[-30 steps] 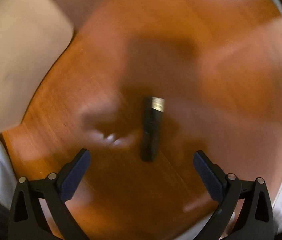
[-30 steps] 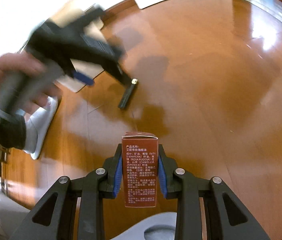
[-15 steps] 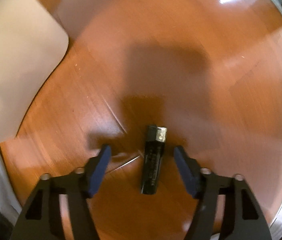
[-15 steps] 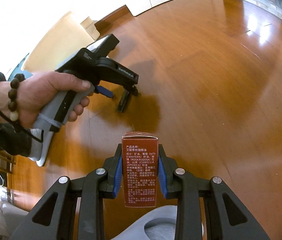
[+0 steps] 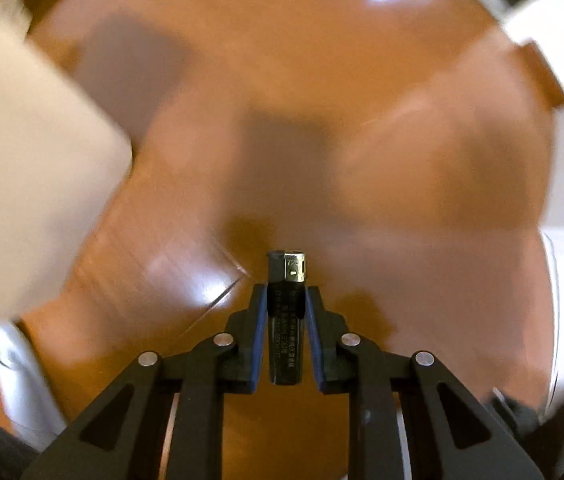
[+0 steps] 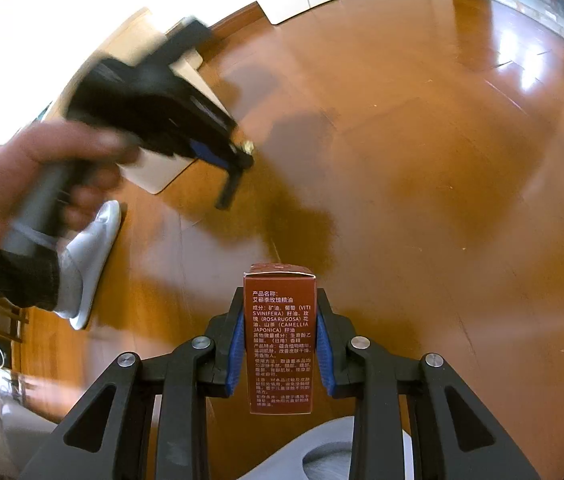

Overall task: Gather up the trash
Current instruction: 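Drop the lighter into the wastebasket with the left tool while the right tool drops the red box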

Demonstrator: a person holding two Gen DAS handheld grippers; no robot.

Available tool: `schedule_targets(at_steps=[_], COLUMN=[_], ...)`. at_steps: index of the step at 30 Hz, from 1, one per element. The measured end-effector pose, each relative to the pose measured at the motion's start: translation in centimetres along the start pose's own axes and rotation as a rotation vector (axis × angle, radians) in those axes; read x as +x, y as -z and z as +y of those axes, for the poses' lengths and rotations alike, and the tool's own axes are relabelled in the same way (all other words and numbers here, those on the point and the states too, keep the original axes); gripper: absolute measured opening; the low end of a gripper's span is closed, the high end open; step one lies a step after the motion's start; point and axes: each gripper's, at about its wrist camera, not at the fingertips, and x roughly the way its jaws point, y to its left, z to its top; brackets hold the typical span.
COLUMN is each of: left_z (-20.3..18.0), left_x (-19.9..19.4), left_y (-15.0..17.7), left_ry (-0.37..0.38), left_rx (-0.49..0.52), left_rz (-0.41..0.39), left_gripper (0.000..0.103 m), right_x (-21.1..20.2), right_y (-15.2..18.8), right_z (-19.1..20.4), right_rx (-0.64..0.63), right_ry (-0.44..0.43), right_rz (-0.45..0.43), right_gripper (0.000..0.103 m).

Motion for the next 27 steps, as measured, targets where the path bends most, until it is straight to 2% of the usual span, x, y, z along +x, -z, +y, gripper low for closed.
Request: schedule_targets(at_steps=[2,5,6,8,10,13,16,18,21,26,27], left_z=[-0.7,0.3,1.3,4.7,8.3,14.0,17.3,18.6,19.0,19.6,20.0], left_x=[-5.0,-14.9,-17.0,-21.9,-23.8,-23.0,-20.0,-18.1,-16.1,-14.8,-14.5], left_y=[-0.6,-2.2,-2.6,-3.9,-4.6,-4.4,-3.9,-4.1,-3.9,-2.9,-1.8], left_ry=[0.01,-0.002,-0.017,-0.084,-0.163,-0.26,-0.296,-0.309,-0.347,-0.385,-0.389], left_rx=[0.069,0.126,0.123,0.091,0.05,-0.042,-0.089,-0.079,-0.028,0.024,0.035], left_rz=[-0.041,-0.178,-0.222,-0.325,-0.374,-0.37,-0.32,-0.272,-0.246,-0.232,-0.234], left_gripper=[0.018,0.018,0.018,0.018,0.018,0.018,0.018,0.018,0.018,0.018,0.018], right_x=[0.0,0.1,0.1,0.2,0.2,0.2,0.2,0.2,0.4,1.1,0.9], right_y=[-0.3,-0.7,-0.9,-1.2,-1.3,-1.4,-1.4,-1.3,-1.5,-3.2,-3.9], right_z=[0.1,0.4,0.5,0.9,1.3,1.8,2.0,2.0,2.2,4.3,4.9], right_rx=[0.002,0.006,0.006,0.005,-0.001,-0.015,-0.028,-0.028,-0.016,-0.063,-0.084], right_ry=[-0.003,-0.009,-0.013,-0.022,-0.029,-0.033,-0.023,-0.015,-0.012,-0.008,-0.01], right_rz=[-0.009,-0.024,-0.027,-0.037,-0.039,-0.035,-0.023,-0.013,-0.006,-0.001,0.0], right_gripper=[0.032,0.032,0.032,0.032,0.032,0.032,0.032,0.032,0.032,0.032,0.032])
